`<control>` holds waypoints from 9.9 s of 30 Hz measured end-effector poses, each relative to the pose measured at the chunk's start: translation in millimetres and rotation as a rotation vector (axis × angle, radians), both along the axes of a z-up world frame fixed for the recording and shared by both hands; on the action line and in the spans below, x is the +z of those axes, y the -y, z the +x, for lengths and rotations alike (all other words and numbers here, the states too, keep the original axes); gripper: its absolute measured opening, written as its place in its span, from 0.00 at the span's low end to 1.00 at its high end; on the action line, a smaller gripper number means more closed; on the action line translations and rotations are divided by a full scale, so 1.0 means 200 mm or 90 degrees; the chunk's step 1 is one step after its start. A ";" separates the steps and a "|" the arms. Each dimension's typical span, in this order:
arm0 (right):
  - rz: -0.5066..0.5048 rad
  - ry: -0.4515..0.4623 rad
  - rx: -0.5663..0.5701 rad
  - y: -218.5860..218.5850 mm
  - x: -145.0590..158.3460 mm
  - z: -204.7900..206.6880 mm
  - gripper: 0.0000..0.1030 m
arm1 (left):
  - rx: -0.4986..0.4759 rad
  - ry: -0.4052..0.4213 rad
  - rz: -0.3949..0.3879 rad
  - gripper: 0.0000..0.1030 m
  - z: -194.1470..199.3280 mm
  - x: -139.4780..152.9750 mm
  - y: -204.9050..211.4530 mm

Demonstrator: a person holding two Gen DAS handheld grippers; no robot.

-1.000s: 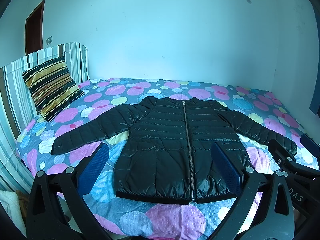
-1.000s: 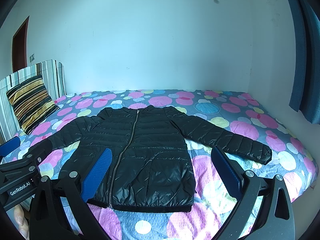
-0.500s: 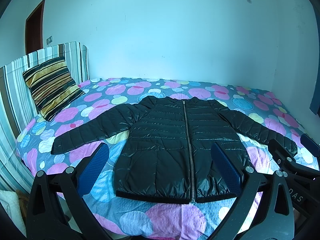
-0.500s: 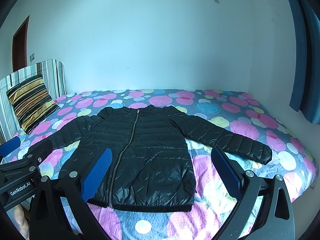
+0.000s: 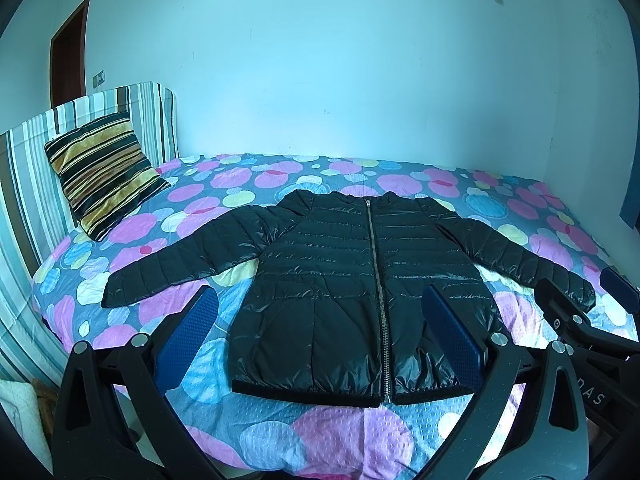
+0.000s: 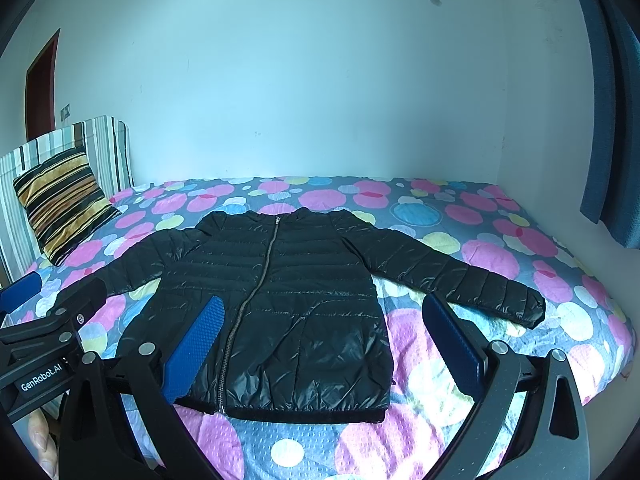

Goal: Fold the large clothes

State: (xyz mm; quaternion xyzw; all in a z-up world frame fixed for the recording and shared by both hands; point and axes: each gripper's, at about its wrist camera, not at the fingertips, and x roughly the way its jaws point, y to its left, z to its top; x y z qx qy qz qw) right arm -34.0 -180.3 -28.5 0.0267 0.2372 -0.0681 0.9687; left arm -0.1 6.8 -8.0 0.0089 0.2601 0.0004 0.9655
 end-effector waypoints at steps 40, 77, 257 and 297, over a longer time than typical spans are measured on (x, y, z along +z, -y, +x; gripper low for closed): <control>0.001 -0.149 -0.150 0.42 -0.37 0.60 0.96 | 0.334 -0.223 0.175 0.98 0.94 -0.68 -0.75; 0.197 -0.266 -0.452 1.79 -0.91 0.77 0.58 | 0.459 -0.301 0.264 0.98 1.13 -1.00 -1.03; -0.114 -0.267 -0.152 0.30 -0.89 1.72 0.79 | 0.425 -0.259 -0.033 0.98 0.89 -0.83 -1.39; -0.140 -0.255 -0.163 0.27 -0.88 1.70 0.80 | 0.276 -0.099 -0.289 0.10 1.10 -0.40 -1.61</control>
